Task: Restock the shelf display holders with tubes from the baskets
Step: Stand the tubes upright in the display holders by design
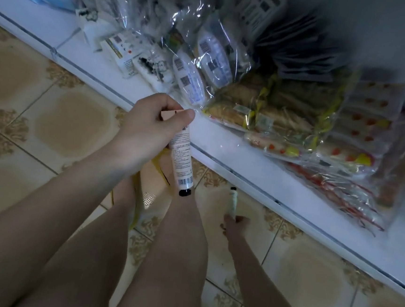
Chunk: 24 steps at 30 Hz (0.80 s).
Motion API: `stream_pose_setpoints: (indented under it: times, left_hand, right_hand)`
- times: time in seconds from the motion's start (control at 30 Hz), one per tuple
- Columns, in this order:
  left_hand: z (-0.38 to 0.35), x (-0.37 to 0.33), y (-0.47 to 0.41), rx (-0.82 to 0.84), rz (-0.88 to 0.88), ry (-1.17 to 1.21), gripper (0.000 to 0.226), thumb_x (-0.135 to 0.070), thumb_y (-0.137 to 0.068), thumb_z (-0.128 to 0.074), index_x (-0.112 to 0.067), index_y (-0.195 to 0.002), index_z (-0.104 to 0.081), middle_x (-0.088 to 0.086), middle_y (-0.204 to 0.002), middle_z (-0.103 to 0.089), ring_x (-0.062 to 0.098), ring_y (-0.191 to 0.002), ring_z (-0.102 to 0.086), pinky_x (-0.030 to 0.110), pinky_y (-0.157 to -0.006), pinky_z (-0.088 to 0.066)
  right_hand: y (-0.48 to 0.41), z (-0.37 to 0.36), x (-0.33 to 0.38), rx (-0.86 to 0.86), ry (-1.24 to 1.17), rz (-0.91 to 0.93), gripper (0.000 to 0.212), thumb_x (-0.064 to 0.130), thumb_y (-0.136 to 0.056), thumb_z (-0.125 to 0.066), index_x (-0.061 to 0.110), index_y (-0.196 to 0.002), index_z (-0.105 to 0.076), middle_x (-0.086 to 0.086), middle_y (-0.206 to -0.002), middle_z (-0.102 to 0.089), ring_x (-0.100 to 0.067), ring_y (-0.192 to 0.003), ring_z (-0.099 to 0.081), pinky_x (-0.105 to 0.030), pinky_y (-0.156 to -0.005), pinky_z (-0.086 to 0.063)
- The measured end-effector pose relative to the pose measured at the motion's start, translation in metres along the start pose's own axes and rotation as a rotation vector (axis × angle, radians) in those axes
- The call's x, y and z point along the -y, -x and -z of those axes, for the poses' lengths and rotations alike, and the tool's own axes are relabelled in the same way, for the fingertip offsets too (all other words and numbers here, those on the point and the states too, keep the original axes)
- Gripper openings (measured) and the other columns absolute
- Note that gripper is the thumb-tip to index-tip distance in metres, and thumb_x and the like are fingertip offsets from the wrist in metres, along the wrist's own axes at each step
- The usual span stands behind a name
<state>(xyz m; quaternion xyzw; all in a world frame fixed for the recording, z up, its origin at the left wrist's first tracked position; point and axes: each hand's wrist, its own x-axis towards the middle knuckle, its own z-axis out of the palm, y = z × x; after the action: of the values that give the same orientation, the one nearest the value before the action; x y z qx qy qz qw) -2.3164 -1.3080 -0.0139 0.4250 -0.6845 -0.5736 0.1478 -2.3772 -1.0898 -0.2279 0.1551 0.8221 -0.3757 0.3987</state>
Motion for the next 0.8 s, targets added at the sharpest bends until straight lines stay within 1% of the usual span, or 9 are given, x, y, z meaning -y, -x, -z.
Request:
stream_pose_setpoints:
  times: [0.07, 0.13, 0.27, 0.33, 0.43, 0.53, 0.63, 0.7, 0.8]
  left_hand:
    - [0.004, -0.016, 0.004, 0.003, -0.026, 0.007, 0.021, -0.025, -0.09, -0.06, -0.018, -0.07, -0.057, 0.0, -0.067, -0.052, 0.016, -0.065, -0.05, 0.034, -0.063, -0.043]
    - [0.01, -0.035, 0.014, -0.003, -0.019, 0.08, 0.019, -0.024, -0.089, -0.06, -0.02, -0.071, -0.061, -0.003, -0.065, -0.052, 0.012, -0.061, -0.049, 0.029, -0.059, -0.042]
    - [0.029, -0.078, 0.035, -0.016, -0.068, 0.186, 0.015, -0.016, -0.088, -0.062, -0.017, -0.072, -0.064, -0.006, -0.062, -0.064, 0.012, -0.061, -0.061, 0.025, -0.054, -0.049]
    - [0.039, -0.107, 0.047, -0.02, -0.136, 0.248, 0.014, -0.011, -0.088, -0.061, -0.014, -0.075, -0.063, -0.004, -0.064, -0.069, 0.012, -0.061, -0.065, 0.022, -0.054, -0.051]
    - [0.047, -0.148, 0.063, -0.027, -0.267, 0.221, 0.014, -0.005, -0.086, -0.062, -0.015, -0.076, -0.063, -0.006, -0.058, -0.066, 0.008, -0.051, -0.061, 0.018, -0.052, -0.049]
    - [0.046, -0.182, 0.071, 0.002, -0.396, 0.099, 0.015, -0.007, -0.081, -0.069, -0.02, -0.073, -0.066, -0.013, -0.055, -0.063, 0.001, -0.049, -0.055, 0.016, -0.053, -0.046]
    - [0.039, -0.214, 0.078, 0.041, -0.567, -0.079, 0.013, -0.014, -0.075, -0.076, -0.023, -0.077, -0.067, -0.017, -0.068, -0.064, -0.005, -0.064, -0.055, 0.013, -0.066, -0.043]
    - [0.031, -0.234, 0.082, 0.044, -0.68, -0.224, 0.02, -0.016, -0.071, -0.079, -0.019, -0.087, -0.067, -0.009, -0.074, -0.059, 0.002, -0.071, -0.054, 0.011, -0.066, -0.037]
    - [0.014, -0.262, 0.09, 0.035, -0.815, -0.46, 0.037, -0.02, -0.07, -0.08, -0.012, -0.103, -0.064, -0.003, -0.086, -0.048, 0.014, -0.079, -0.047, 0.019, -0.061, -0.029]
  right_hand:
    - [0.027, 0.008, 0.017, 0.039, -0.001, 0.157, 0.017, 0.016, -0.088, -0.06, 0.002, -0.095, -0.053, -0.008, -0.078, -0.062, -0.019, -0.064, -0.064, -0.028, -0.051, -0.05]
    - [0.063, 0.025, 0.045, 0.085, 0.019, 0.323, 0.012, 0.015, -0.088, -0.062, 0.008, -0.095, -0.053, -0.005, -0.077, -0.064, -0.021, -0.069, -0.065, -0.037, -0.063, -0.053]
    - [0.133, 0.068, 0.113, 0.134, -0.017, 0.645, 0.015, 0.012, -0.086, -0.065, 0.023, -0.08, -0.057, -0.002, -0.075, -0.066, -0.023, -0.068, -0.065, -0.039, -0.065, -0.054]
    - [0.169, 0.09, 0.149, 0.134, -0.075, 0.754, 0.017, 0.012, -0.085, -0.067, 0.026, -0.078, -0.06, 0.0, -0.071, -0.066, -0.02, -0.066, -0.066, -0.035, -0.062, -0.056]
    - [0.223, 0.118, 0.2, 0.155, -0.182, 0.836, 0.01, 0.008, -0.083, -0.067, 0.016, -0.083, -0.061, 0.0, -0.064, -0.063, -0.007, -0.054, -0.061, -0.022, -0.056, -0.053]
    - [0.265, 0.15, 0.239, 0.106, -0.248, 0.912, 0.006, 0.007, -0.083, -0.067, 0.011, -0.084, -0.062, -0.001, -0.061, -0.06, -0.007, -0.049, -0.055, -0.02, -0.05, -0.048]
    - [0.298, 0.182, 0.269, 0.055, -0.303, 0.945, 0.006, 0.007, -0.085, -0.064, 0.011, -0.089, -0.062, -0.003, -0.066, -0.061, -0.007, -0.046, -0.055, -0.017, -0.047, -0.046]
    - [0.313, 0.198, 0.284, 0.029, -0.317, 0.954, 0.007, 0.008, -0.086, -0.063, 0.008, -0.093, -0.061, -0.005, -0.067, -0.061, -0.007, -0.043, -0.055, -0.016, -0.044, -0.046]
    - [0.332, 0.215, 0.301, 0.01, -0.295, 0.989, 0.007, 0.01, -0.087, -0.062, 0.003, -0.09, -0.061, -0.007, -0.067, -0.061, -0.009, -0.042, -0.055, -0.019, -0.043, -0.046]
